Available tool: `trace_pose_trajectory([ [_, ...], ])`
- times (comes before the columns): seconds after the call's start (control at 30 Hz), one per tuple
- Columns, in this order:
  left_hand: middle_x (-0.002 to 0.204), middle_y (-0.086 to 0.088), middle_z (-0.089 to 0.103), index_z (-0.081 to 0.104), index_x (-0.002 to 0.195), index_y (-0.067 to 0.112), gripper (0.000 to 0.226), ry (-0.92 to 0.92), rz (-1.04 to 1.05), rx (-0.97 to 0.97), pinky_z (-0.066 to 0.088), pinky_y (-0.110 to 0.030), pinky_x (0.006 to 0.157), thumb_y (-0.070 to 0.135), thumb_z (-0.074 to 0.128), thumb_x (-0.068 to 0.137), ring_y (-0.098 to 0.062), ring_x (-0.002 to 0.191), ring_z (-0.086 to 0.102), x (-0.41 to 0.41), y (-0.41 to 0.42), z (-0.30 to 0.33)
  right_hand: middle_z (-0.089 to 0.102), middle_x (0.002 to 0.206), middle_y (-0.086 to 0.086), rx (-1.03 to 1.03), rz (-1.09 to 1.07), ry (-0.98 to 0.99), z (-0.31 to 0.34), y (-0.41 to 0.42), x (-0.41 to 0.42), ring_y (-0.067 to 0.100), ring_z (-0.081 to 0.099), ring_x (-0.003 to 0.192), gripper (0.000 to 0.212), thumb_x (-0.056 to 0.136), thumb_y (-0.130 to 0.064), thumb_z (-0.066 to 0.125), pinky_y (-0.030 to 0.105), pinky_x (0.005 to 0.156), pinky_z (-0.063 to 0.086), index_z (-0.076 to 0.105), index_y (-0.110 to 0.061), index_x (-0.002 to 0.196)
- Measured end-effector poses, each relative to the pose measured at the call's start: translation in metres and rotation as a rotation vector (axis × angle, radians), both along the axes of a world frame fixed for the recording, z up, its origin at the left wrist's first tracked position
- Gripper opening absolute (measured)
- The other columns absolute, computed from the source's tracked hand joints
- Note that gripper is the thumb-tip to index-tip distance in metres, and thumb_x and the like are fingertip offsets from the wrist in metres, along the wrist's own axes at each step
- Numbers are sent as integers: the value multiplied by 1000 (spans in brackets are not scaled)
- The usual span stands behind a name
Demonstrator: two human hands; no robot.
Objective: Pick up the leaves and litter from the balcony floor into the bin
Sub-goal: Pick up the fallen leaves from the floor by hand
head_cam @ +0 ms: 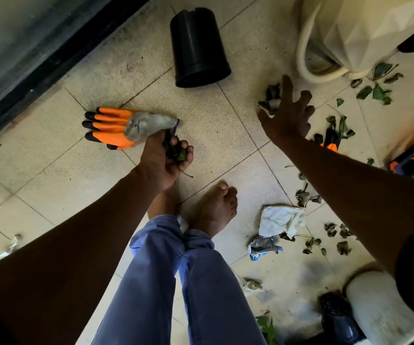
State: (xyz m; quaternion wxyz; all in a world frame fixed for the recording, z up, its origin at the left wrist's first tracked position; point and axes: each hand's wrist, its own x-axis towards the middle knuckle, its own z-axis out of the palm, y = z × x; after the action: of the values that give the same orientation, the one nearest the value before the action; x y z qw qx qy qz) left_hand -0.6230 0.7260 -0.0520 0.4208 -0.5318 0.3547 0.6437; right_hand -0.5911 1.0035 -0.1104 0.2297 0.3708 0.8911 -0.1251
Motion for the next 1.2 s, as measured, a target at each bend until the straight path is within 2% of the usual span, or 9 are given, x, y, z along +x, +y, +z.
trace_pose_trajectory([
  [0.13, 65, -3, 52, 46, 57, 18, 43, -23, -18, -14, 52, -21, 57, 28, 45, 99, -19, 62, 59, 6, 8, -1, 28, 143, 18, -67, -76, 6, -11, 5, -7, 47, 38, 124, 85, 83, -53, 69, 52, 88, 47, 19, -44, 151],
  [0.27, 64, -4, 54, 48, 57, 17, 47, -58, -19, -6, 53, -24, 57, 33, 46, 101, -20, 63, 61, 10, 16, -5, 35, 135, 20, -9, 100, 81, -16, -1, -9, 44, 44, 119, 62, 91, -27, 65, 42, 79, 46, 34, -29, 144],
  [0.43, 66, -5, 54, 47, 59, 16, 46, -58, -19, -3, 54, -24, 61, 33, 46, 102, -21, 63, 61, 12, 25, -7, 42, 129, 21, 6, 310, 108, -23, -5, -8, 40, 51, 111, 40, 91, -3, 58, 44, 79, 53, 48, -15, 128],
  [0.6, 67, -7, 56, 49, 59, 15, 46, -66, -6, 18, 55, -26, 61, 31, 47, 102, -23, 67, 62, 11, 33, -7, 61, 111, 18, -87, 329, 161, -29, -4, -9, 37, 62, 98, 27, 83, 4, 57, 33, 75, 45, 65, -7, 106],
  [0.7, 65, -9, 57, 49, 57, 13, 49, -83, 29, 22, 54, -26, 59, 28, 45, 103, -25, 69, 63, 9, 37, -7, 72, 91, 9, -283, 27, 235, -21, -11, -18, 28, 70, 84, 14, 77, 0, 66, 30, 70, 53, 70, -10, 85],
  [0.83, 63, -9, 58, 49, 58, 12, 50, -92, 84, 20, 55, -29, 65, 28, 45, 105, -24, 64, 64, 6, 44, -1, 70, 87, 17, -1006, -631, 285, 38, -41, -37, 30, 75, 80, 14, 81, 11, 75, 40, 69, 63, 67, 4, 90],
  [0.97, 71, -8, 64, 58, 78, 9, 41, -69, 227, 72, 55, -30, 64, 31, 39, 108, -19, 61, 62, -5, 57, 6, 67, 89, 23, -1344, -578, 329, 93, -78, -31, 31, 73, 82, 18, 83, 9, 75, 41, 74, 62, 66, 9, 98],
  [1.07, 100, -13, 65, 61, 91, 8, 34, -25, 196, 134, 47, -21, 50, 24, 34, 104, -18, 70, 60, -20, 65, 10, 69, 78, 16, -1057, -372, 456, 107, -106, -20, 22, 73, 72, 18, 79, 7, 78, 35, 62, 62, 66, 2, 92],
  [1.2, 66, -3, 52, 48, 66, 19, 36, -45, 210, 125, 48, -25, 62, 28, 43, 100, -18, 60, 58, -34, 72, 20, 67, 74, -4, -566, 45, 568, 100, -121, -17, 11, 66, 68, 14, 80, -4, 74, 36, 61, 56, 64, -12, 85],
])
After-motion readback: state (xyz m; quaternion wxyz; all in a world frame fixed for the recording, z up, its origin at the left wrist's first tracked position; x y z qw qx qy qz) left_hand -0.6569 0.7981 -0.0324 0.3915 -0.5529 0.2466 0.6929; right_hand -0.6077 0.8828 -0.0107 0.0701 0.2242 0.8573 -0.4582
